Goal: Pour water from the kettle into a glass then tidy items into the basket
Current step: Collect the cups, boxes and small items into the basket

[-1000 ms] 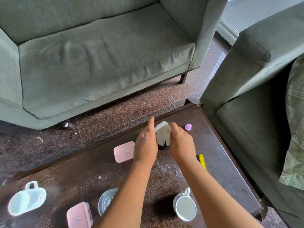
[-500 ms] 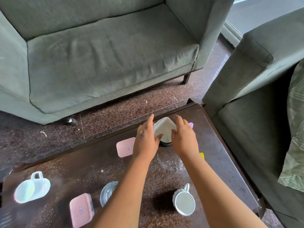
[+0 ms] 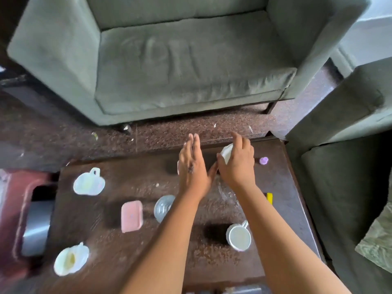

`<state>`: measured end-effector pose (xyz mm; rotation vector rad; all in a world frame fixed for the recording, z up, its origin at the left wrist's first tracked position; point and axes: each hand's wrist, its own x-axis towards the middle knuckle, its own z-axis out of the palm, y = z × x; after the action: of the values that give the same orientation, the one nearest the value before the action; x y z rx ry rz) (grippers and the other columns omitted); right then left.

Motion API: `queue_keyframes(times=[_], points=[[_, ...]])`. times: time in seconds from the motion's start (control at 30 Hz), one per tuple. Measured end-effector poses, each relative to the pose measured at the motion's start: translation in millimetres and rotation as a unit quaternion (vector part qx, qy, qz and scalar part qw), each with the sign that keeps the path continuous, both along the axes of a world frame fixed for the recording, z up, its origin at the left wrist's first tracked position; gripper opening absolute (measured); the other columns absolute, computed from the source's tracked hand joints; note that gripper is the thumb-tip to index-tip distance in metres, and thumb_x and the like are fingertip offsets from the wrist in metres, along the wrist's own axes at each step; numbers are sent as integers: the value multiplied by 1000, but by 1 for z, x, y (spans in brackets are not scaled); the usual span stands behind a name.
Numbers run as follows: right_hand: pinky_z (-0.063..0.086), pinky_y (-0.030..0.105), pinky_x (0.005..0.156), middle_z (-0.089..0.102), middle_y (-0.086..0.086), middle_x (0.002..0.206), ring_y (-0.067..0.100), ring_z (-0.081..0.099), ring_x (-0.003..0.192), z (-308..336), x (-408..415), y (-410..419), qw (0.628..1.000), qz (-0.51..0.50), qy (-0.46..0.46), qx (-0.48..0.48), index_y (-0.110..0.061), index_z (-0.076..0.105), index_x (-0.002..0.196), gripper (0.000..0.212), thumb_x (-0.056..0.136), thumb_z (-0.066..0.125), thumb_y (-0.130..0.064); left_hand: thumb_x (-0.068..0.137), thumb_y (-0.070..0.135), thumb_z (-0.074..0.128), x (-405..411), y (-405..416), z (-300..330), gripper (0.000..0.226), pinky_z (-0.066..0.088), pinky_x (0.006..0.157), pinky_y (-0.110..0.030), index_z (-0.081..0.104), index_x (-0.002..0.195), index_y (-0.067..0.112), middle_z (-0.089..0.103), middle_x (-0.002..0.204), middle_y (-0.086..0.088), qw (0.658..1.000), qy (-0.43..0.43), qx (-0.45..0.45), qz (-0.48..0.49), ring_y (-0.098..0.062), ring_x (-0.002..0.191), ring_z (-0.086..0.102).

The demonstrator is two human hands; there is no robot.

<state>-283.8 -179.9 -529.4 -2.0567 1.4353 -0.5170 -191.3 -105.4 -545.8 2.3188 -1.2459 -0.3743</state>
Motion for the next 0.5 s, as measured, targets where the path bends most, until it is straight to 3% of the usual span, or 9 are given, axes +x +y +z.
queue_keyframes(times=[0.1, 0.17, 0.23, 0.27, 0.33, 0.4, 0.5], points=[[38, 43, 98, 49, 15, 128, 34, 44, 117, 10, 14, 26, 1000, 21, 6, -6, -11, 46, 133, 57, 81, 69, -18, 90, 45, 59, 12, 36, 17, 86, 19, 116, -38, 13, 153, 9, 21, 158, -13, 999, 4, 3, 42, -30, 142, 22], [44, 44, 87, 55, 15, 111, 37, 50, 103, 14, 23, 47, 999, 31, -21, -17, -12, 57, 114, 36, 80, 68, -19, 88, 40, 61, 21, 65, 22, 68, 28, 109, -38, 37, 145, 12, 36, 150, -13, 997, -11, -23, 77, -29, 132, 34], [46, 43, 74, 57, 12, 92, 37, 51, 90, 14, 34, 74, 999, 43, -12, -24, -14, 62, 87, 16, 82, 66, -29, 87, 31, 64, 31, 97, 24, 25, 43, 94, -40, 66, 109, 19, 56, 129, -4, 987, -51, -86, 128, -26, 110, 48], [46, 42, 71, 58, 11, 89, 37, 51, 88, 12, 40, 88, 998, 62, 3, -29, -14, 63, 79, 20, 83, 65, -34, 86, 30, 64, 37, 113, 23, 12, 47, 84, -41, 69, 89, 19, 63, 115, 1, 979, -70, -107, 159, -24, 99, 52], [47, 43, 72, 60, 11, 94, 38, 51, 91, 5, 53, 117, 993, 108, 36, -36, -14, 66, 81, 20, 82, 64, -34, 86, 33, 64, 47, 144, 21, 20, 47, 75, -41, 67, 72, 19, 67, 99, 6, 968, -78, -112, 213, -22, 86, 53], [47, 46, 80, 56, 11, 112, 37, 48, 103, -7, 68, 147, 981, 176, 83, -25, -16, 64, 106, 30, 81, 66, -32, 82, 28, 62, 56, 176, 8, 9, 47, 86, -44, 69, 84, 22, 64, 114, 4, 960, -75, -95, 251, -24, 98, 53], [46, 48, 90, 46, 12, 130, 35, 45, 115, -25, 100, 190, 964, 250, 93, 6, -16, 44, 135, 65, 77, 71, -31, 70, 21, 68, 76, 223, -7, 70, 38, 103, -49, 47, 137, 20, 37, 149, -10, 956, -27, -6, 293, -32, 128, 37]])
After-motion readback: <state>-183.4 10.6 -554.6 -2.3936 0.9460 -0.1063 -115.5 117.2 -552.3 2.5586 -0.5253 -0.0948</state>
